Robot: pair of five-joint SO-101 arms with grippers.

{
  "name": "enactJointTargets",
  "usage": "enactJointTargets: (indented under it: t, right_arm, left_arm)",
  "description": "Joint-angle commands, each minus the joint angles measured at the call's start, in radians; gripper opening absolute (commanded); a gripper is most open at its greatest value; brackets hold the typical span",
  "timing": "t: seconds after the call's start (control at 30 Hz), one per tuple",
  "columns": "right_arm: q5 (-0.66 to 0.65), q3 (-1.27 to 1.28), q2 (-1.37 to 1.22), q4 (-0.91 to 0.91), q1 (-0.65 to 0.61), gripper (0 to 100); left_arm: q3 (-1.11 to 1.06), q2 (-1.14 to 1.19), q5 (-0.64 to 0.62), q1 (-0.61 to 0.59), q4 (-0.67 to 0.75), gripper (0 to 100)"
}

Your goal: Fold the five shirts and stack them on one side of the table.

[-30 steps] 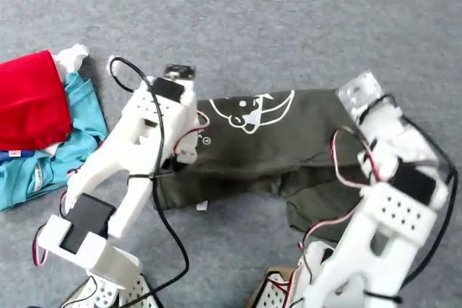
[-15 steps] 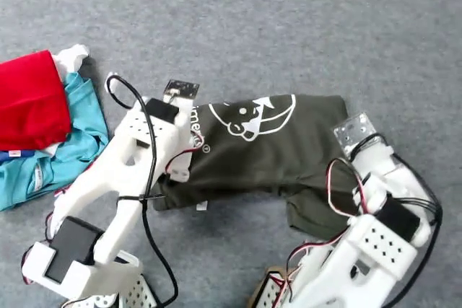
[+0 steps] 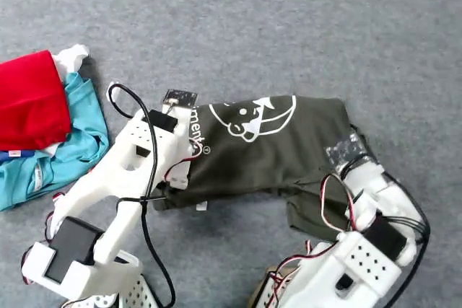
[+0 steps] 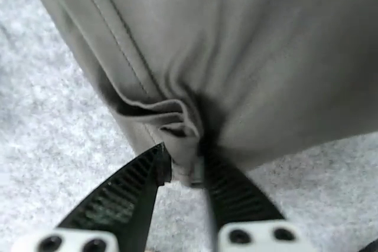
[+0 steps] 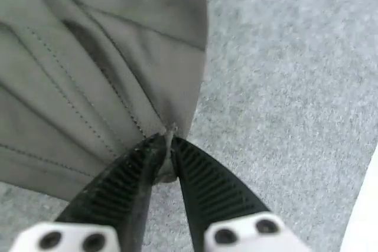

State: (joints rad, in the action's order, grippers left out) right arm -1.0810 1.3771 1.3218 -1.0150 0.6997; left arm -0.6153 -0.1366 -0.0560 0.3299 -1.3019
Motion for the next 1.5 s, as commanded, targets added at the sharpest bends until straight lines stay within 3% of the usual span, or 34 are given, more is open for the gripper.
enactJointTargets:
  t: [0.0,0.13,0.33,0.5,0.67,0.7,0.9,1.1,1.47]
  right_arm:
    - [-0.017,0.030,0.085,0.017,0.021,10.1]
    - [0.034,0.035,0.228,0.015,0.022,17.1]
    - [0.035,0.030,0.430,0.014,0.021,17.7]
    - [0.035,0.030,0.526,-0.011,-0.008,17.2]
    - [0.109,0.047,0.466,-0.014,-0.205,0.0]
    - [0.118,0.047,0.441,-0.006,-0.243,0.9]
    - [0.192,0.012,0.202,0.169,-0.341,0.4]
    - [0.199,-0.200,-0.185,0.272,-0.354,0.4]
    - [0.361,-0.908,-1.104,0.135,-0.467,0.2]
  left_arm:
    - [0.015,-0.045,-0.002,-0.012,-0.057,26]
    - [0.092,-0.047,-0.002,-0.014,-0.178,26]
    - [0.411,-0.047,0.006,-0.014,-0.457,26]
    - [0.557,-0.038,0.003,-0.083,-0.454,25]
    - [0.577,0.033,-0.011,-0.152,-0.259,2]
    - [0.563,0.065,-0.025,-0.160,-0.210,2]
    - [0.535,0.334,-0.106,-0.161,-0.043,2]
    - [0.600,0.484,-0.199,-0.190,-0.002,2]
    - [0.609,0.498,-0.206,-0.175,0.057,2]
